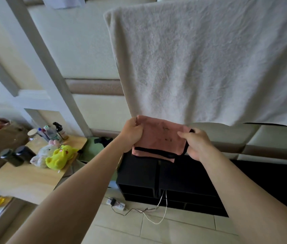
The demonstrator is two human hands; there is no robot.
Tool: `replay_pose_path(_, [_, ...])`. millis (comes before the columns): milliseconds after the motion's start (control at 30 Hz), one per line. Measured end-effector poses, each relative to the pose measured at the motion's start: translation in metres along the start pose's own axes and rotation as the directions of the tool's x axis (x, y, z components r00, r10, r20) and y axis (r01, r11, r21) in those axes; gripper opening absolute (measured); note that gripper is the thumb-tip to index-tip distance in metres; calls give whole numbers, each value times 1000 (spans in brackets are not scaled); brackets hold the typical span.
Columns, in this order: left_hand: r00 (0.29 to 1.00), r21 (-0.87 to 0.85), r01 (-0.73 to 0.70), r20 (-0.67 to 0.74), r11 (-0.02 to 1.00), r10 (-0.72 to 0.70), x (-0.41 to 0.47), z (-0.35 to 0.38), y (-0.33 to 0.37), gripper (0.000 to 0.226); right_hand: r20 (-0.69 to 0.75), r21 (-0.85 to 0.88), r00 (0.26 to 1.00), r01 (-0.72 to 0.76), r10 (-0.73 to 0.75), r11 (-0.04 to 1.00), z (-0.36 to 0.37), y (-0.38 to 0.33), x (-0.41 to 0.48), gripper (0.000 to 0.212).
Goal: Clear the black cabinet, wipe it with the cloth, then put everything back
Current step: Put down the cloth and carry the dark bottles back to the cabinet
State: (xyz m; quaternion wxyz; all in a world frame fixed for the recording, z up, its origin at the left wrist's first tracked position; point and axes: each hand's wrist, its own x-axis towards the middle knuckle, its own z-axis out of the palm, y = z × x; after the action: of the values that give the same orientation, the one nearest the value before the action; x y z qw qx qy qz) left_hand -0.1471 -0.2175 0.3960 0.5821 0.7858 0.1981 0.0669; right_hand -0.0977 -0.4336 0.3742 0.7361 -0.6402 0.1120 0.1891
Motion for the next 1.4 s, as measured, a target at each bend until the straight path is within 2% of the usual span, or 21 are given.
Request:
replay_pose_path(133, [1000,52,-10,-2,999,10,10,-27,-13,24,8,-21,1000,4,-4,1000,29,12,1,24])
replay_pose_path(233, [1000,96,-19,4,995,19,22,-61,-28,21,-4,-52,1000,19,-19,998,68,19,5,15])
replay_pose_path(367, [1000,148,-27,3,989,27,46,-126,-55,24,1,-97,1000,22,-22,995,141,35,12,13])
replay_pose_path(467, [1000,176,-12,3,984,12,65,-185,-76,23,17,-92,1000,-11,13,996,203,50,17,32])
replay_pose_path(633, [1000,158,13,-23,987,-9,88,-268,-107,23,34,-83,995,-87,90,993,293,68,16,21])
replay_pose_path(733, [999,134,33,-17,990,-31,96,-300,-124,22,25,-102,991,-128,131,987,329,79,19,33])
replay_pose_path(867, [997,78,75,-9,994,-75,112,-330,-143,25,57,-110,975,-206,213,972,350,99,55,73])
replay_pose_path(900, [996,75,84,-8,994,-83,114,-335,-147,26,78,-102,967,-234,243,967,355,101,59,73])
replay_pose_path(1000, [996,99,93,-7,991,-93,124,-348,-158,32,56,-131,960,-267,276,955,370,104,69,52])
replay_pose_path(1167, [991,139,130,-8,982,-130,144,-364,-166,28,38,-235,957,-270,286,934,400,105,80,27])
replay_pose_path(1400, [981,256,191,-4,948,-196,188,-392,-174,8,82,-271,960,-236,266,933,444,114,123,24])
